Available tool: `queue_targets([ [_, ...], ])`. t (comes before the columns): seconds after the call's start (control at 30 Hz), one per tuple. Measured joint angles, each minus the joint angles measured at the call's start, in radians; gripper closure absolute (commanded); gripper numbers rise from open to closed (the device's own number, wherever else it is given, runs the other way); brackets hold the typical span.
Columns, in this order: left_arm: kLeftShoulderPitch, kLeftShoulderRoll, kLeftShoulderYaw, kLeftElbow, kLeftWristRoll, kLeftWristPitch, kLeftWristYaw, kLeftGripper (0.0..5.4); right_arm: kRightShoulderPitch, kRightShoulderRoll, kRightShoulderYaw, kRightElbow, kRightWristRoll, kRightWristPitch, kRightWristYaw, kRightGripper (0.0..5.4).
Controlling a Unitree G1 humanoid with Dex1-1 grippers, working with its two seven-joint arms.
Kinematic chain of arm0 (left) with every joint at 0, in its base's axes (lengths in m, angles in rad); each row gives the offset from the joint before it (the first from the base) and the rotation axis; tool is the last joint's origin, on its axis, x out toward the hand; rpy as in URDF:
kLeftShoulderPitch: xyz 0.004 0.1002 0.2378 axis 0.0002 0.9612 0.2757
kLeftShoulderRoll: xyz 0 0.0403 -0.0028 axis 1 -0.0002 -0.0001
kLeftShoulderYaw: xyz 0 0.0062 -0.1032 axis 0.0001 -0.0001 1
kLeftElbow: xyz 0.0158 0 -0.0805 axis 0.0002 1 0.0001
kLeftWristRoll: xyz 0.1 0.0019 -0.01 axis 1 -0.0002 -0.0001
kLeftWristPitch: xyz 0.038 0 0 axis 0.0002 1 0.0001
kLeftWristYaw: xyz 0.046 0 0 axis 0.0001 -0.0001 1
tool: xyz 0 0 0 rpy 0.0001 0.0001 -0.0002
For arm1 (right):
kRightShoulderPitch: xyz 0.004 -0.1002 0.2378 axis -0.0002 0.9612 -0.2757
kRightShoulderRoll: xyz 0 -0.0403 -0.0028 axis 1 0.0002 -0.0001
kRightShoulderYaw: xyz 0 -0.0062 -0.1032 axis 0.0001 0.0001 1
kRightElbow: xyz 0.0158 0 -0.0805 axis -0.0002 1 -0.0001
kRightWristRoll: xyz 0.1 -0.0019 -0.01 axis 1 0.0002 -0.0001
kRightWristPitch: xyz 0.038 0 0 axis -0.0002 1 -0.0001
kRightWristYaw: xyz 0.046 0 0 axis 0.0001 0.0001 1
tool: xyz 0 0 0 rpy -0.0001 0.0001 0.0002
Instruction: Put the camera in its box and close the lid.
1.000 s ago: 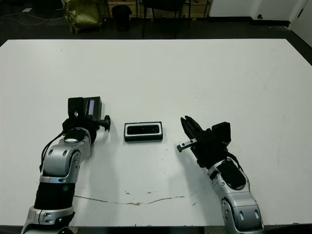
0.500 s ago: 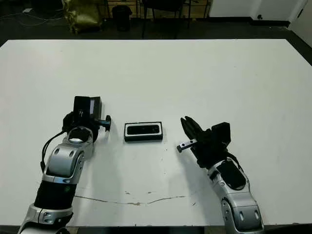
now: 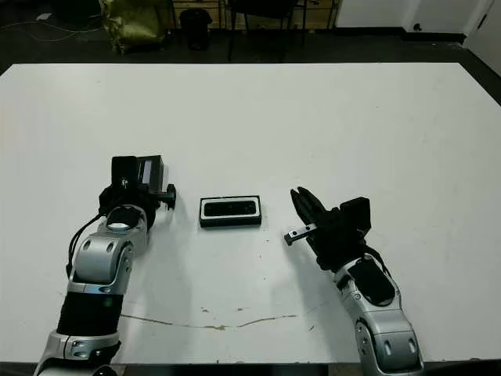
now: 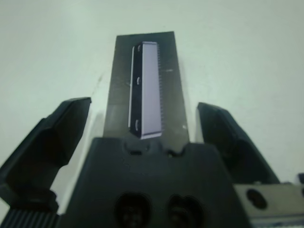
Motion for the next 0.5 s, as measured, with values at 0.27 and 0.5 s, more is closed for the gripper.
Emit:
queue_targets([
  [0.27,-0.017,-0.02,0.016,0.026,-0.01,-0.003,0.017,0.24,0.002,0.0,-0.001,-0.003,0.0,0.01,-0.001,5.4],
  [0.5,-0.011,-0.021,-0.023,0.06,0.043,-0.076,0.078,1.85,0.003,0.0,-0.002,0.0,0.0,0.009,-0.001,5.4],
])
